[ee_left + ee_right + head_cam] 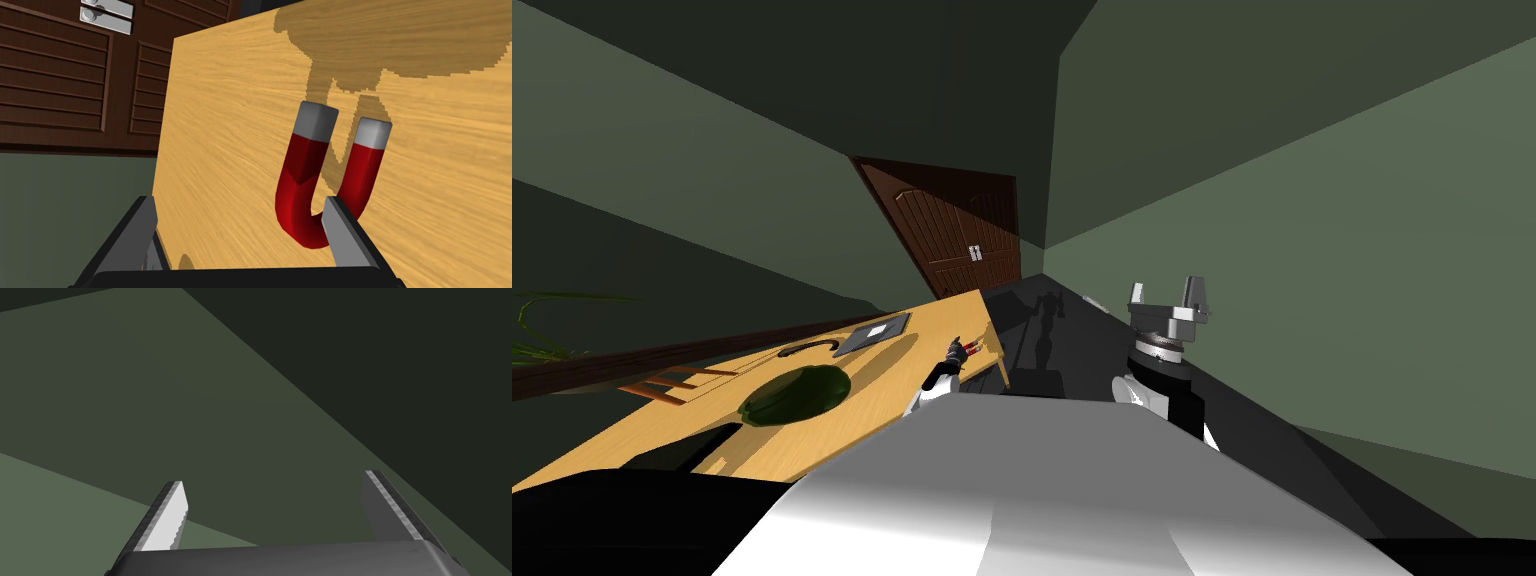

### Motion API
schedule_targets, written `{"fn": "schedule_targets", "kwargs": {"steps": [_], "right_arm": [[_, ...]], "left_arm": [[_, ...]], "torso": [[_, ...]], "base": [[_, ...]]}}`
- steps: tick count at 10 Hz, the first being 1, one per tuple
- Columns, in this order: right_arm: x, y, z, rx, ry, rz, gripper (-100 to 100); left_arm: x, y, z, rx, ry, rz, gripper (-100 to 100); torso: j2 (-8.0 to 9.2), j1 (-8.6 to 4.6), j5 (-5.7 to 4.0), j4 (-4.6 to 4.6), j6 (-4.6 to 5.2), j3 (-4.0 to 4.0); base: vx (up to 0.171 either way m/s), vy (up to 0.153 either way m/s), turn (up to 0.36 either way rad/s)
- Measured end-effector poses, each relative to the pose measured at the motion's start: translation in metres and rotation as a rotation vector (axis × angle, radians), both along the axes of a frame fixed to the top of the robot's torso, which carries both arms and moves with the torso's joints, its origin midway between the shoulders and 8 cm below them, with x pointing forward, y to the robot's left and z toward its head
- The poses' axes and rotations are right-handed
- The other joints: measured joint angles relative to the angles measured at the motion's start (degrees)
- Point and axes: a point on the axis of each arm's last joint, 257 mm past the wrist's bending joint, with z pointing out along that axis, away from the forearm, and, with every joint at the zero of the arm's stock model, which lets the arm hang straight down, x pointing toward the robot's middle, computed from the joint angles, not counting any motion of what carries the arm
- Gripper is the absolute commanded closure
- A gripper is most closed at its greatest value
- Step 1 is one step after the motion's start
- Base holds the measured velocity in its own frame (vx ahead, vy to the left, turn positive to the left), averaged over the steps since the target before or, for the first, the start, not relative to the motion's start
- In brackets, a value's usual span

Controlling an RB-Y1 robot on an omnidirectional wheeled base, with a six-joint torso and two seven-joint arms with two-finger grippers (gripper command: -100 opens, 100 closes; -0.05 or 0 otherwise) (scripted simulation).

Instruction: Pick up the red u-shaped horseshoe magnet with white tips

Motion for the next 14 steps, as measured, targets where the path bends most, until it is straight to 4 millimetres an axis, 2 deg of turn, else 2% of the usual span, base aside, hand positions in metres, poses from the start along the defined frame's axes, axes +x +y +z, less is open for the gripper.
{"fn": "schedule_targets", "kwargs": {"steps": [4,5,6,14], "right_arm": [[0.000,0.000,0.000,0.000,0.000,0.000,0],[0.000,0.000,0.000,0.000,0.000,0.000,0],[0.000,0.000,0.000,0.000,0.000,0.000,0],[0.000,0.000,0.000,0.000,0.000,0.000,0]], "left_arm": [[-0.006,-0.009,-0.035,-0.097,0.067,0.033,-100],[-0.006,-0.009,-0.036,-0.102,0.070,0.035,0],[-0.006,-0.009,-0.036,-0.101,0.069,0.034,-100],[0.032,-0.010,-0.043,-0.106,0.067,0.008,-100]], "torso": [[0.00,0.00,0.00,0.00,0.00,0.00],[0.05,-0.06,-0.01,0.01,0.00,0.03],[0.10,-0.11,-0.02,0.02,0.00,0.05],[0.20,-0.17,-0.04,0.04,0.00,0.11]], "base": [[0.026,0.030,0.013],[0.000,0.000,0.000],[-0.011,-0.005,0.031],[-0.023,-0.011,0.024]]}}
